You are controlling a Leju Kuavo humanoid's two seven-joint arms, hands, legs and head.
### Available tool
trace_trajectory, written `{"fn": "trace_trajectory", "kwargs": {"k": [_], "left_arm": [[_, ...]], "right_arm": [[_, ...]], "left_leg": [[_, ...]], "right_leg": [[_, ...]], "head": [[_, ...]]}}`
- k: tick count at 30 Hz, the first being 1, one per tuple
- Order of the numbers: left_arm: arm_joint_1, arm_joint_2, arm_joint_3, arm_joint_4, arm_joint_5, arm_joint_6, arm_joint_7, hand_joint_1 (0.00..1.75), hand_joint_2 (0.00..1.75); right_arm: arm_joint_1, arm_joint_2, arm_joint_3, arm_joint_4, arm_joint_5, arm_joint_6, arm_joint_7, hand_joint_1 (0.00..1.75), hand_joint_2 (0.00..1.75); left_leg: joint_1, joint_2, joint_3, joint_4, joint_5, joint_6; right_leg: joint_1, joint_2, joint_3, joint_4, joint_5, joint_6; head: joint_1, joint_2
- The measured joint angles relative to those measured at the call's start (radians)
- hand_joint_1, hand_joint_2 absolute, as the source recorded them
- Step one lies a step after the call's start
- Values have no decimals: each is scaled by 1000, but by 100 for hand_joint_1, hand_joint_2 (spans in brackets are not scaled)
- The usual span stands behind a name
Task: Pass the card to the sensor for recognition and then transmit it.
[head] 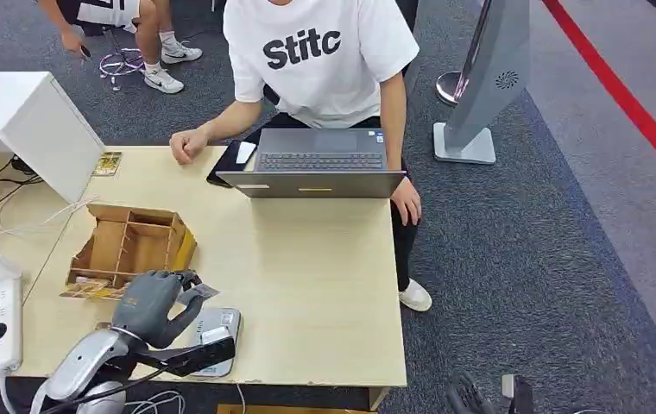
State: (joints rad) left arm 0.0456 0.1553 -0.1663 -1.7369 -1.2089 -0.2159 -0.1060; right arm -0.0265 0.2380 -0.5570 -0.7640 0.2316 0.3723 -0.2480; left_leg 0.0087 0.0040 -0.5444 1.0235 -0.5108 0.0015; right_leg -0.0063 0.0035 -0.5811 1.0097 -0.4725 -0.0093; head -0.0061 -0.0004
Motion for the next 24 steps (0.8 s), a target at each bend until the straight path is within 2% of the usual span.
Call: {"fn": "trace_trajectory", "kwargs": {"k": [12, 19, 24], "left_arm": [[0, 0, 0, 26, 0, -1, 0, 175, 175], [-14, 0, 0, 89, 0, -75, 34, 175, 175], [-31, 6, -11, 149, -3, -85, 40, 175, 175]], "right_arm": [[2, 0, 0, -12, 0, 1, 0, 0, 175], [-2, 0, 1, -11, -29, 19, 24, 0, 175], [-8, 0, 10, -10, -19, 1, 20, 0, 175]], "left_leg": [[0, 0, 0, 0, 0, 0], [0, 0, 0, 0, 0, 0], [0, 0, 0, 0, 0, 0]], "right_leg": [[0, 0, 0, 0, 0, 0], [0, 0, 0, 0, 0, 0], [0, 0, 0, 0, 0, 0]], "head": [[0, 0], [0, 0], [0, 0]]}}
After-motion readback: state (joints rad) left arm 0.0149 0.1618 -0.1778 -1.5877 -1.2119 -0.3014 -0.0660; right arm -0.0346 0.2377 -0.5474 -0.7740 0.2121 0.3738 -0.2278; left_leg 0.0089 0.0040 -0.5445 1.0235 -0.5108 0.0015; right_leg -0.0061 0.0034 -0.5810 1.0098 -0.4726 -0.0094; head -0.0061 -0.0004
